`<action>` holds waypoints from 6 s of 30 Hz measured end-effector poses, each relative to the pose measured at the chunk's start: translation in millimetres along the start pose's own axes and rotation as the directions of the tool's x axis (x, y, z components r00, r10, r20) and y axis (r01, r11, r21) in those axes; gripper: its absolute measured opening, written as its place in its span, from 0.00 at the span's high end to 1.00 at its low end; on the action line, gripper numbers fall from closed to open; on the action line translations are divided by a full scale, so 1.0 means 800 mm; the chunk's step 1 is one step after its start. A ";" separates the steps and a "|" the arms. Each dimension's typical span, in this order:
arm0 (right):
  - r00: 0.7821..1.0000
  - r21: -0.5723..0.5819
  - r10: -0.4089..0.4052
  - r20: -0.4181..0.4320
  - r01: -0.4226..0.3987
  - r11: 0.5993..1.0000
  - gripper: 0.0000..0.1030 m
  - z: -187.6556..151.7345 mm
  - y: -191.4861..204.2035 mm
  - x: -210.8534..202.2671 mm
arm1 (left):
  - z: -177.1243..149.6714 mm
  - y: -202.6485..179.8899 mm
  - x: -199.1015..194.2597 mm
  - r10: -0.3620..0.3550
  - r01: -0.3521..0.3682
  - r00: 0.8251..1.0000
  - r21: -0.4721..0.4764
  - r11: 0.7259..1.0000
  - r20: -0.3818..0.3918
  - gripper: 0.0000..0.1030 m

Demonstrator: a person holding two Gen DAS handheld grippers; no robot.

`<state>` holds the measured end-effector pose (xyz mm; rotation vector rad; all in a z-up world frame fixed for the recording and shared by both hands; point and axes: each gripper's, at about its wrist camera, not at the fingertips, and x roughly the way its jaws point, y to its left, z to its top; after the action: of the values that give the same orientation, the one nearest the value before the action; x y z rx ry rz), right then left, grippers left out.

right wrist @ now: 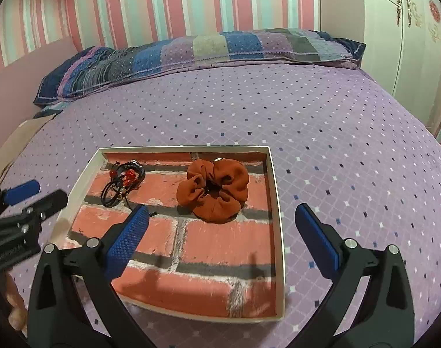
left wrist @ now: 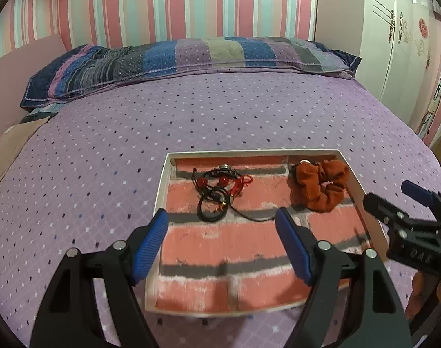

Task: Organize jewelry
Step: 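Move both open grippers back toward the remaining jewelry on the bed, then close left gripper on white-strap watch while right grasps cream scrunchie, then carry the watch in left gripper to the tray while right carries the scrunchie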

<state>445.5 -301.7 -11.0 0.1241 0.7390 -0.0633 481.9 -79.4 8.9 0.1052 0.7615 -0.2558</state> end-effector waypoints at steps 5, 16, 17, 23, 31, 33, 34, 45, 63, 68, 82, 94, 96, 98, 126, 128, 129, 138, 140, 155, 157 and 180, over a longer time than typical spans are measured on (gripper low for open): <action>1.000 0.019 0.006 0.004 -0.006 1.000 0.05 -0.013 0.002 -0.021 | -0.017 0.004 -0.027 -0.020 0.020 1.000 -0.018 1.000 0.006 0.27; 0.998 -0.039 -0.026 0.063 0.029 0.999 0.05 -0.063 0.016 -0.085 | -0.066 0.014 -0.091 -0.012 0.015 0.999 -0.047 0.999 0.052 0.21; 0.998 -0.038 -0.025 0.061 0.027 0.999 0.05 -0.066 0.017 -0.087 | -0.069 0.014 -0.095 -0.012 0.015 0.998 -0.049 0.999 0.054 0.21; 0.999 -0.023 -0.012 0.053 0.013 1.000 0.05 -0.083 0.021 -0.104 | -0.097 0.015 -0.111 -0.006 0.007 0.999 -0.049 0.999 0.035 0.21; 0.998 -0.029 -0.016 0.068 0.018 0.999 0.05 -0.121 0.024 -0.138 | -0.141 0.028 -0.130 0.008 -0.008 1.000 -0.070 0.998 0.001 0.21; 0.997 -0.017 -0.015 0.072 0.017 1.000 0.05 -0.130 0.021 -0.146 | -0.151 0.033 -0.135 0.009 -0.009 1.000 -0.080 0.997 -0.004 0.21; 0.997 -0.015 -0.018 0.074 0.019 1.000 0.05 -0.134 0.019 -0.151 | -0.158 0.037 -0.139 0.010 -0.011 1.000 -0.088 0.996 -0.008 0.21; 0.997 0.001 -0.015 0.077 0.015 1.000 0.13 -0.195 0.026 -0.189 | -0.206 0.042 -0.155 0.026 -0.029 0.999 -0.096 0.995 -0.030 0.21; 1.000 -0.058 0.017 0.004 -0.017 0.998 0.33 -0.256 0.065 -0.195 | -0.234 0.044 -0.160 0.047 -0.050 0.998 -0.069 0.996 -0.046 0.21; 1.000 -0.074 0.021 -0.008 -0.021 0.997 0.36 -0.266 0.072 -0.196 | -0.237 0.049 -0.155 0.047 -0.052 0.997 -0.067 0.996 -0.061 0.22; 0.998 -0.070 -0.006 -0.066 0.002 0.998 0.54 -0.281 0.073 -0.172 | -0.244 0.052 -0.120 0.008 -0.017 0.989 -0.060 0.998 -0.145 0.38; 0.996 -0.076 -0.022 -0.082 0.016 0.997 0.74 -0.280 0.069 -0.158 | -0.243 0.035 -0.096 -0.053 0.047 0.980 -0.036 0.998 -0.194 0.51; 0.996 -0.082 -0.029 -0.079 0.023 0.996 0.78 -0.281 0.069 -0.156 | -0.242 0.031 -0.093 -0.062 0.058 0.977 -0.026 0.998 -0.204 0.55; 0.996 -0.083 -0.035 -0.076 0.029 0.996 0.82 -0.281 0.067 -0.155 | -0.243 0.028 -0.092 -0.069 0.067 0.975 -0.017 0.998 -0.211 0.60; 1.000 -0.110 0.003 -0.021 -0.005 0.994 0.93 -0.276 0.066 -0.158 | -0.245 0.022 -0.111 -0.058 0.055 0.985 -0.023 0.998 -0.164 0.91; 1.000 -0.103 0.009 -0.013 -0.010 0.995 0.93 -0.276 0.065 -0.159 | -0.244 0.021 -0.114 -0.059 0.056 0.986 -0.024 0.998 -0.157 0.91; 1.000 -0.102 0.010 -0.007 -0.010 0.995 0.93 -0.276 0.065 -0.160 | -0.244 0.021 -0.117 -0.061 0.058 0.986 -0.024 0.998 -0.152 0.91; 0.998 -0.083 0.039 0.056 -0.035 0.996 0.94 -0.260 0.060 -0.176 | -0.230 0.018 -0.130 -0.068 0.065 0.991 -0.031 0.997 -0.111 0.91; 0.997 -0.078 0.048 0.062 -0.043 0.996 0.94 -0.253 0.059 -0.177 | -0.225 0.017 -0.132 -0.071 0.068 0.992 -0.034 0.997 -0.101 0.91; 0.989 -0.051 0.070 0.133 -0.064 0.997 0.94 -0.162 0.047 -0.163 | -0.133 0.013 -0.127 -0.063 0.063 0.998 -0.045 0.997 -0.002 0.91; 0.988 -0.047 0.063 0.139 -0.057 0.997 0.94 -0.147 0.043 -0.155 | -0.119 0.012 -0.122 -0.065 0.065 0.998 -0.043 0.997 0.006 0.91; 0.997 -0.023 0.001 0.077 0.001 1.000 0.94 -0.020 0.002 0.014 | 0.000 -0.009 0.056 -0.043 0.040 0.998 -0.060 0.997 -0.054 0.91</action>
<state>443.1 -298.3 -29.9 0.0989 0.6627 -0.0591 511.5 -95.1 -22.1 0.0409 0.8264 -0.2710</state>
